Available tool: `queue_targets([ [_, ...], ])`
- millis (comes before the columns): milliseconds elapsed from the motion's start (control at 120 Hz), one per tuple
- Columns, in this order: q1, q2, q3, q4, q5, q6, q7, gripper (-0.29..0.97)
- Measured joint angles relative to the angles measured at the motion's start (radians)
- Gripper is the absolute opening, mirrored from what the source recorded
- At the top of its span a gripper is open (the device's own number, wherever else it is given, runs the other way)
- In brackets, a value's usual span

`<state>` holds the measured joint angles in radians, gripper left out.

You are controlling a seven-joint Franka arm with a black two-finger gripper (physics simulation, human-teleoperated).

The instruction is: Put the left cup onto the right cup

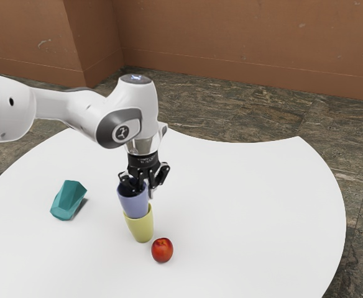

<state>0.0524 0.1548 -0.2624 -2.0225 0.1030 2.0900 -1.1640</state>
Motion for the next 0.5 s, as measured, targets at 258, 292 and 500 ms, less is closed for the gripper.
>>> queue_targets([
  [258, -0.001, 0.002, 0.0, 0.007, 0.007, 0.011, 0.001, 0.49],
  [292, -0.001, 0.002, 0.0, 0.008, 0.007, 0.011, 0.001, 0.52],
  [500, -0.001, -0.031, -0.009, 0.044, 0.007, 0.009, 0.002, 0.62],
])
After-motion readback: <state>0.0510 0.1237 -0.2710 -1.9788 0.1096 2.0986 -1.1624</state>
